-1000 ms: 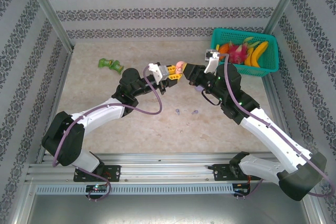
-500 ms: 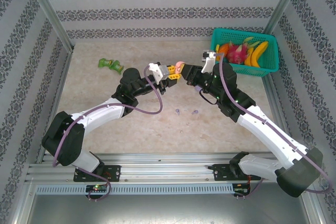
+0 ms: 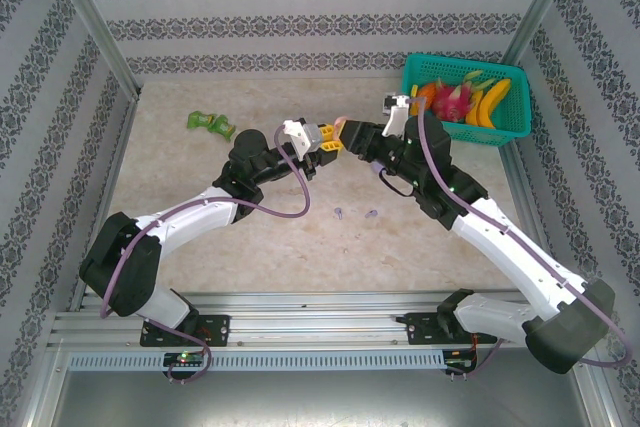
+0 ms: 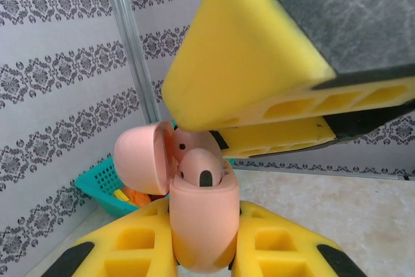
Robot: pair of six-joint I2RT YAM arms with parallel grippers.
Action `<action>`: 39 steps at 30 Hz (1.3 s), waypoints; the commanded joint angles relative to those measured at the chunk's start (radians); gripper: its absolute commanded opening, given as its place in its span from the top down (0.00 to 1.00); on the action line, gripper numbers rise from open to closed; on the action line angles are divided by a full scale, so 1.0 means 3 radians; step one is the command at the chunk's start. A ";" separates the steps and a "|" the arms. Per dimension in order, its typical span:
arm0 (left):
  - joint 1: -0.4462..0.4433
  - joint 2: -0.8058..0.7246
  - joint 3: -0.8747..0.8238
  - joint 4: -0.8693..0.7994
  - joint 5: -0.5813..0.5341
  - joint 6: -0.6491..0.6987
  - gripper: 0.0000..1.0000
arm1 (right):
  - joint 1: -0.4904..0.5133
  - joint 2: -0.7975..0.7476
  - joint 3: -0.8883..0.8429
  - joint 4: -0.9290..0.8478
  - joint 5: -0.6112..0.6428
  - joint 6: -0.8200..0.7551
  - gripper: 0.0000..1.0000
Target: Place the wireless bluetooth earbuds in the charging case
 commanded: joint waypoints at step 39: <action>-0.0038 -0.0283 -0.0399 0.0115 -0.0015 -0.0027 1.00 | -0.0426 0.1399 0.1676 -0.1850 -0.0886 -0.0605 0.67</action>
